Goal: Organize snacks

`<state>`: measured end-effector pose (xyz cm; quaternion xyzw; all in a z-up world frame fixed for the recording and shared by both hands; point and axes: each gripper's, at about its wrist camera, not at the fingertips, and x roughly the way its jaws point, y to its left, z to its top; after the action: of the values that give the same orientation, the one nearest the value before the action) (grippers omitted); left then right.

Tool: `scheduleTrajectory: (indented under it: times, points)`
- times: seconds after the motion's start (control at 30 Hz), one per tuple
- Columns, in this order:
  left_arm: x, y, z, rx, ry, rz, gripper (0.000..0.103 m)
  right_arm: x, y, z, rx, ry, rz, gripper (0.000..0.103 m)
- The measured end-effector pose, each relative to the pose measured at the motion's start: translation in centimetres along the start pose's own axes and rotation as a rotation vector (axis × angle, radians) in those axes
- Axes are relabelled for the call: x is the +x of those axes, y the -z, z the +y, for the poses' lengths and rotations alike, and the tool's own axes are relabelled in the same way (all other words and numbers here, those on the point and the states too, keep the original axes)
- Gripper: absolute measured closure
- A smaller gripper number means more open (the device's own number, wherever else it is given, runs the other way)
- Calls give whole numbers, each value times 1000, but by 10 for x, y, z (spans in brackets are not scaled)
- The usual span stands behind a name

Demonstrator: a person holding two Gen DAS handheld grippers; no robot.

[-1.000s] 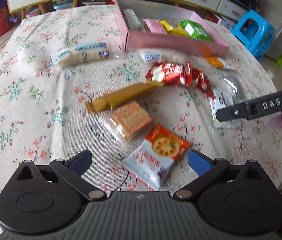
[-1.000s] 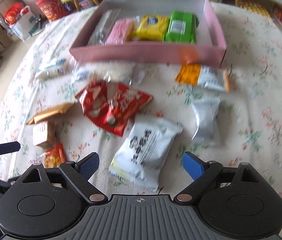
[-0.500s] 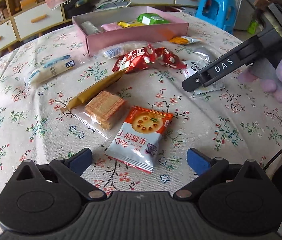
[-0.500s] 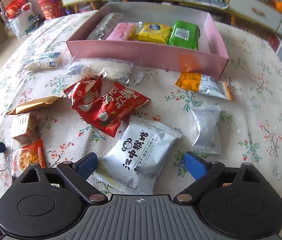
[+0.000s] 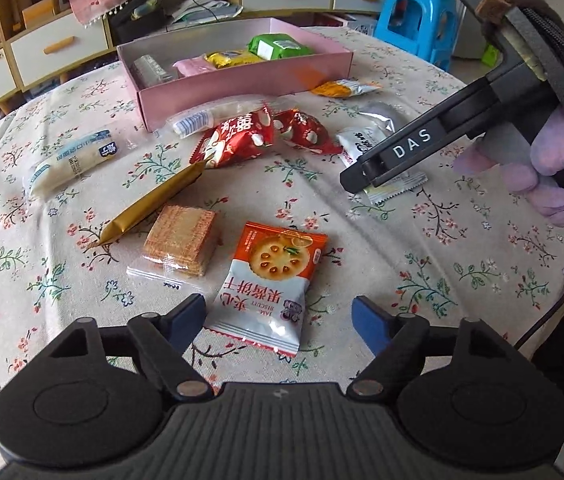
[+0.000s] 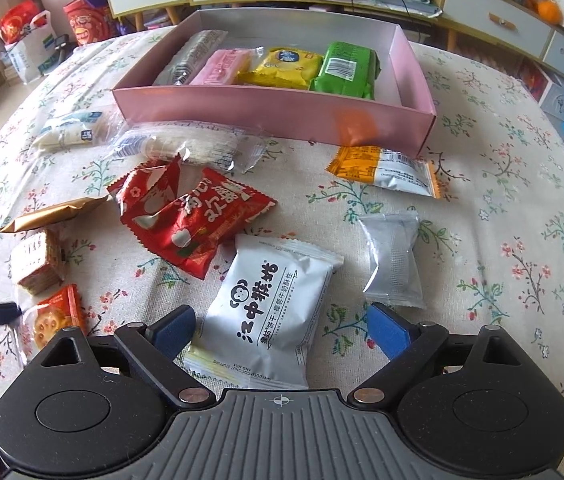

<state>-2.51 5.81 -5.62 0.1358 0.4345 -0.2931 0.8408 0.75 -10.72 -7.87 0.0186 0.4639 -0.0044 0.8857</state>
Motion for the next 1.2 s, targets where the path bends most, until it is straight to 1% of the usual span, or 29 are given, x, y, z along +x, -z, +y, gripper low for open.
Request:
scheduleTrajectory:
  times: [0.03, 0.07, 0.1, 0.13, 0.17, 0.23, 0.27, 0.43, 0.57, 0.7, 0.93, 1.2]
  points:
    - [0, 0, -1, 0, -5, -3, 29, 0, -2, 1, 0, 0, -1, 15]
    - [1, -1, -1, -3, -11, -6, 30, 0, -2, 1, -1, -1, -2, 19]
    - [1, -2, -2, -8, -16, -8, 32, -1, -3, 1, -4, -2, -5, 26]
    - [1, -3, -2, -13, -17, -10, 36, -2, -3, 2, -9, -5, -8, 30]
    - [1, -4, -2, -18, -19, -13, 39, -3, -3, 3, -14, -8, -10, 38]
    - [2, -7, -2, -30, -28, -17, 50, -4, -3, 5, -20, -9, -8, 41]
    - [2, -8, -1, -38, -32, -17, 53, -4, -4, 5, -23, -10, -9, 42]
    - [2, -12, -1, -67, -35, -11, 58, -5, -4, 5, -19, -12, 1, 45]
    - [2, -14, 3, -96, -9, -4, 59, -5, -8, 0, 10, -19, 23, 45]
    - [0, -16, 7, -139, 14, 3, 60, -8, -12, -6, 60, -51, 45, 45]
    - [-7, -24, 11, -186, 39, -20, 60, -20, -18, -12, 109, -105, 34, 45]
    - [-14, -32, 18, -236, 68, -55, 61, -28, -30, -24, 163, -145, 24, 45]
